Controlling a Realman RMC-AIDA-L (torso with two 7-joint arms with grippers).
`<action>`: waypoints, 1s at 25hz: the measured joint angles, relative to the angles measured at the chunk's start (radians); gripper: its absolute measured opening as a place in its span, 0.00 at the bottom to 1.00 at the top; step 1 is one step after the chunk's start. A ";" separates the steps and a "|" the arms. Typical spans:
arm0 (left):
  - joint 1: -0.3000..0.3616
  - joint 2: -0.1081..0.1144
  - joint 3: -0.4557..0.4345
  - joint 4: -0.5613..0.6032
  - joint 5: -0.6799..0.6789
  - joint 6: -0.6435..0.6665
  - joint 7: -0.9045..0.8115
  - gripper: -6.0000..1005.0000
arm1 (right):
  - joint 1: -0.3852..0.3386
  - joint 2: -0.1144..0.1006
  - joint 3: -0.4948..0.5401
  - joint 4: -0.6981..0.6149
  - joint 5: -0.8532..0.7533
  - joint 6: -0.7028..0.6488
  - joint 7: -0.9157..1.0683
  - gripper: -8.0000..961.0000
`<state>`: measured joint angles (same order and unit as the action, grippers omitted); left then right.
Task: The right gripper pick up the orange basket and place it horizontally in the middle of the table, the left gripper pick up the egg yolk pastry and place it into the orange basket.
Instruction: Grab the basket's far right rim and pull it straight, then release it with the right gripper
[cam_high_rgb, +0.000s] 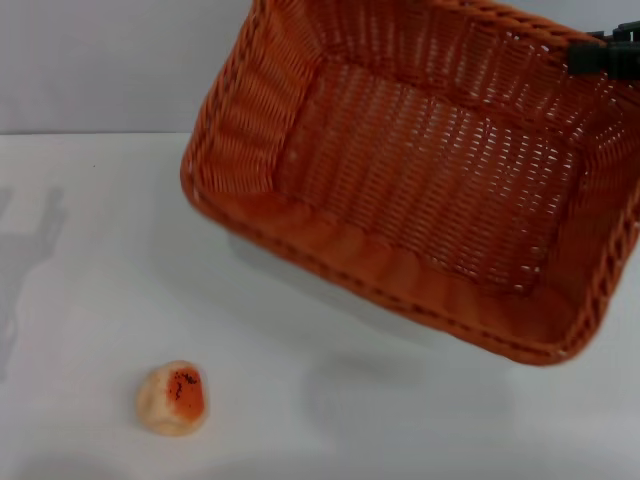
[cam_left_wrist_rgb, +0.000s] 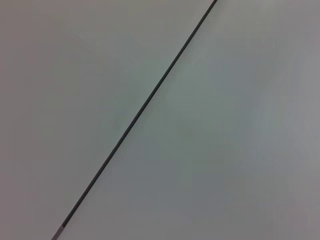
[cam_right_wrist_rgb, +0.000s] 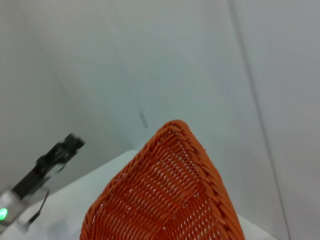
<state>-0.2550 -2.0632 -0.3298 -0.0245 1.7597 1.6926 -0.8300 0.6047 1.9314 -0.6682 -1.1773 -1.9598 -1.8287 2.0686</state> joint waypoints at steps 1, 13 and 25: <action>-0.001 0.000 0.000 0.000 0.000 -0.001 0.000 0.77 | 0.005 -0.003 -0.001 -0.008 0.000 -0.017 -0.021 0.17; -0.013 -0.001 0.000 -0.003 0.006 -0.013 -0.001 0.77 | 0.060 -0.005 -0.137 -0.020 -0.079 -0.164 -0.220 0.17; -0.022 -0.002 0.001 -0.005 0.006 -0.013 -0.011 0.77 | 0.079 0.001 -0.198 0.046 -0.128 -0.158 -0.288 0.17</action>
<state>-0.2770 -2.0648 -0.3283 -0.0292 1.7657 1.6793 -0.8413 0.6832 1.9322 -0.8664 -1.1316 -2.0882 -1.9872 1.7801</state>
